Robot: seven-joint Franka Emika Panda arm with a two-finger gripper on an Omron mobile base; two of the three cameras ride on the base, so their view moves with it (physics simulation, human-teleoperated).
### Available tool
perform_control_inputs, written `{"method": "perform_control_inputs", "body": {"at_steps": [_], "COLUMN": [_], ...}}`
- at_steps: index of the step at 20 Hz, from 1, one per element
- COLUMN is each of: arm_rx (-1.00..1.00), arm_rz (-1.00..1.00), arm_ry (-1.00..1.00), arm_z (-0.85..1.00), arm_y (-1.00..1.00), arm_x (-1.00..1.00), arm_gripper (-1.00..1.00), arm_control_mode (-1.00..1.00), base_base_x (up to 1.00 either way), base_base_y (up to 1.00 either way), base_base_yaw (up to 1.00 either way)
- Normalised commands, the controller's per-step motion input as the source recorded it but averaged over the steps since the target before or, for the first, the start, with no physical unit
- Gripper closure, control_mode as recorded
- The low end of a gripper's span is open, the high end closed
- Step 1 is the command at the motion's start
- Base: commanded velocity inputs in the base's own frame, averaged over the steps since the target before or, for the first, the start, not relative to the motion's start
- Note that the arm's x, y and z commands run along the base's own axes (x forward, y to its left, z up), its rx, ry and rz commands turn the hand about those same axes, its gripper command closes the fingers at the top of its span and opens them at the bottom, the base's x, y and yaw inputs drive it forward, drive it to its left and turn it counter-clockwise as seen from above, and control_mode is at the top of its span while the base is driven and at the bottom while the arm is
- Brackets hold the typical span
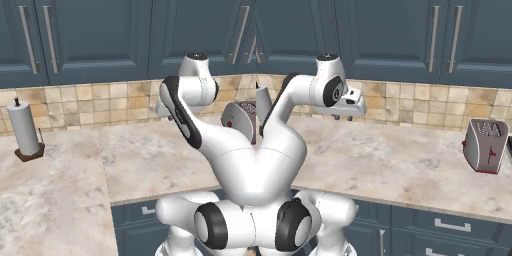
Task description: Navigate to the fridge.
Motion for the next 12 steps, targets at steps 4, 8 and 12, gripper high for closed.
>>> {"method": "perform_control_inputs", "body": {"at_steps": [4, 8, 12], "arm_rx": [0.0, 0.0, 0.0], "arm_rz": [0.0, 0.0, 0.0], "arm_ry": [0.0, 0.0, 0.0], "arm_z": [0.0, 0.0, 0.0], "arm_y": [0.0, 0.0, 0.0], "arm_x": [0.0, 0.0, 0.0], "arm_gripper": [-1.0, -1.0, -1.0], "arm_control_mode": [1.0, 1.0, 1.0], "base_base_x": [0.0, 0.0, -0.49], "base_base_y": [0.0, 0.0, 0.0], "base_base_yaw": [0.0, 0.0, -0.01]}}
